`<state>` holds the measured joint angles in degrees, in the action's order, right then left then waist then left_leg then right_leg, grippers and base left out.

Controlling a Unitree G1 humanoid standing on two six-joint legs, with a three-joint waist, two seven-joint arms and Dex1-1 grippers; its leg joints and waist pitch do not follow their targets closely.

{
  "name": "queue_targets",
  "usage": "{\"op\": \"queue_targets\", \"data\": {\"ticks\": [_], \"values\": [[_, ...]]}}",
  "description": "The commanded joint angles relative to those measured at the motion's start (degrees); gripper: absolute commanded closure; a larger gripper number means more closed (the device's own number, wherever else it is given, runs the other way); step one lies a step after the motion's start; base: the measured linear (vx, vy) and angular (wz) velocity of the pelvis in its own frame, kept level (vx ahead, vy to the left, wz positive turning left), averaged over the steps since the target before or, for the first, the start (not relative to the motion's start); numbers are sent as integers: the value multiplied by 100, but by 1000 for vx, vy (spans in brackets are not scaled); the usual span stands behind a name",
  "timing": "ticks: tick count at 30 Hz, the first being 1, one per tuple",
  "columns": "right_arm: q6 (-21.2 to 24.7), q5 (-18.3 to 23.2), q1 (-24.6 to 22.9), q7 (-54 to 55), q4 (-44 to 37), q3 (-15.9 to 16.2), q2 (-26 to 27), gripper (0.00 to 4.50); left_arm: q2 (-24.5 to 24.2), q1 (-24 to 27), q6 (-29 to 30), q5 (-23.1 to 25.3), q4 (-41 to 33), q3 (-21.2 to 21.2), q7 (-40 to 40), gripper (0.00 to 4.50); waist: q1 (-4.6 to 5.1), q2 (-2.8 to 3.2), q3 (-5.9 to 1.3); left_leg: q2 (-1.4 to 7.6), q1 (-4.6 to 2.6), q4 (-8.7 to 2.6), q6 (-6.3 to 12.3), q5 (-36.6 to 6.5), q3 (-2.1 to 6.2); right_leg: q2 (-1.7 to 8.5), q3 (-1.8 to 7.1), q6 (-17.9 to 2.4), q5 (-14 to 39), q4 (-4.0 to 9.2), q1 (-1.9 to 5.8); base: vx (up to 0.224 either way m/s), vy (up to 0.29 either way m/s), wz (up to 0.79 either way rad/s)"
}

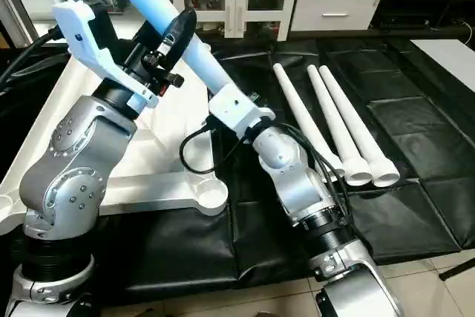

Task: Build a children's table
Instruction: Pick table leg

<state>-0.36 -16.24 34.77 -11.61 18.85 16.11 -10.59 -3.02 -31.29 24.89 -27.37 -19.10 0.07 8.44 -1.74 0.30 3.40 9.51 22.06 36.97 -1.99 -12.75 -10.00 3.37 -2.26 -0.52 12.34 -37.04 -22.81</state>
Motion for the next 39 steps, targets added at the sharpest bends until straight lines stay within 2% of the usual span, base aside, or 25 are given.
{"op": "queue_targets", "data": {"ticks": [1,5,6,7,10,12,13,14,17,20,21,23,25,26,28,29,30,31,32,34,35,36,37,38,39], "values": [[-8,-42,47,-45,64,7,-3,250,2,-16,-35,25,-111,0,3,284,24,47,-424,314,-104,-432,-7,-240,112,387,279,-1377,-691,327,340,0,0,0],[11,-11,51,-51,79,-12,21,253,-11,-18,-18,57,-114,8,2,284,24,50,-423,313,-103,-431,1,-252,110,385,279,-1382,-674,329,338,0,0,0],[29,0,53,-48,85,-27,25,253,15,-39,-22,194,-75,64,-205,284,23,62,-423,315,-106,-433,-5,-258,114,384,277,-1383,-663,328,335,0,0,0],[57,16,50,-45,89,-48,33,254,46,-48,-17,233,-64,130,-339,228,29,65,-425,319,-108,-431,-8,-272,113,381,277,-1385,-678,329,336,0,0,0],[155,77,41,-11,120,-155,30,255,18,-12,16,88,-127,157,-211,207,26,57,-428,311,-101,-430,-7,-231,119,381,274,-1390,-724,323,344,0,0,0],[324,220,71,81,218,-390,1,257,28,45,12,-56,-180,223,-139,192,24,67,-430,310,-108,-427,-12,-229,116,382,275,-1397,-729,320,341,0,0,0],[324,220,71,81,218,-390,1,261,28,45,12,-56,-180,223,-139,175,17,68,-430,313,-120,-429,-20,-271,109,382,276,-1414,-706,328,330,0,0,0],[372,271,95,110,269,-478,-21,261,22,65,13,-101,-209,233,-100,175,13,67,-430,315,-118,-432,-31,-282,109,378,274,-1427,-710,325,334,0,0,0],[521,459,220,167,519,-793,-136,262,9,129,-8,-188,-303,239,-5,136,16,55,-431,305,-106,-430,-48,-266,113,375,268,-1415,-727,317,348,0,0,0],[611,661,309,178,676,-1069,-233,262,-26,200,14,-248,-362,219,96,128,16,50,-427,298,-100,-424,-22,-301,101,375,272,-1410,-662,330,347,0,0,0],[677,786,358,175,740,-1267,-299,262,-183,282,48,-198,-397,146,279,117,9,81,-428,297,-103,-423,-28,-293,108,377,266,-1391,-647,331,345,0,0,0],[797,992,364,131,722,-1558,-409,262,-740,465,83,119,-312,-76,741,104,15,70,-432,294,-112,-428,7,-323,108,372,263,-1363,-594,334,337,0,0,0],[908,1153,316,49,630,-1724,-470,262,-1271,599,113,464,-147,-285,1093,87,28,88,-431,284,-120,-429,42,-297,109,353,258,-1248,-461,336,324,0,0,0],[1040,1326,229,-45,468,-1850,-480,262,-1713,704,102,729,52,-435,1368,82,27,109,-434,286,-126,-424,-8,-244,101,356,255,-1274,-470,328,315,0,0,0],[1145,1457,161,-116,338,-1930,-468,262,-1991,770,106,880,177,-537,1544,65,41,124,-427,283,-109,-444,-11,-262,109,352,257,-1263,-387,319,316,0,0,0],[1468,1934,-97,-413,-160,-2113,-376,262,-2774,967,91,1251,494,-845,2107,54,32,117,-430,277,-134,-435,-27,-263,100,343,258,-1275,-414,346,310,0,0,0],[1609,2124,-215,-540,-391,-2160,-327,262,-3023,1044,51,1340,581,-922,2325,48,16,169,-436,275,-131,-440,4,-267,117,361,267,-1265,-421,329,321,0,0,0],[1743,2264,-356,-702,-635,-2135,-321,262,-3258,1119,-34,1427,657,-989,2560,48,55,161,-427,293,-130,-479,12,-325,128,356,253,-1224,-372,333,301,0,0,0],[1757,2320,-489,-829,-843,-2073,-342,262,-3408,1180,-7,1395,679,-1011,2748,48,42,173,-430,300,-161,-473,-10,-356,117,355,252,-1240,-360,349,283,0,0,0],[1755,2330,-538,-877,-918,-2042,-360,262,-3469,1203,1,1378,683,-1023,2825,48,20,201,-430,312,-157,-478,-86,-329,114,369,252,-1355,-369,328,276,0,0,0],[1928,2669,-759,-1206,-1311,-1999,-393,262,-3723,1321,105,1230,620,-1139,3235,48,18,201,-421,305,-174,-482,-144,-411,97,368,253,-1433,-294,341,262,0,0,0],[1928,2669,-759,-1206,-1311,-1999,-393,262,-3723,1321,105,1230,620,-1139,3235,48,-3,206,-413,297,-186,-486,-132,-489,93,369,258,-1442,-218,358,263,0,0,0],[2005,2805,-884,-1317,-1549,-1960,-414,262,-4014,1461,197,1168,556,-1325,3622,48,-5,206,-391,315,-164,-519,-171,-641,101,376,261,-1405,-21,351,263,0,0,0],[2005,2805,-884,-1317,-1549,-1960,-414,262,-4014,1461,197,1168,556,-1325,3622,48,-27,211,-398,313,-186,-518,-180,-645,108,381,259,-1375,20,361,256,0,0,0],[2030,2813,-927,-1321,-1647,-1947,-413,262,-4142,1532,192,1201,555,-1418,3829,48,-9,204,-393,312,-161,-522,-180,-643,112,384,263,-1365,37,347,262,0,0,0]]}}
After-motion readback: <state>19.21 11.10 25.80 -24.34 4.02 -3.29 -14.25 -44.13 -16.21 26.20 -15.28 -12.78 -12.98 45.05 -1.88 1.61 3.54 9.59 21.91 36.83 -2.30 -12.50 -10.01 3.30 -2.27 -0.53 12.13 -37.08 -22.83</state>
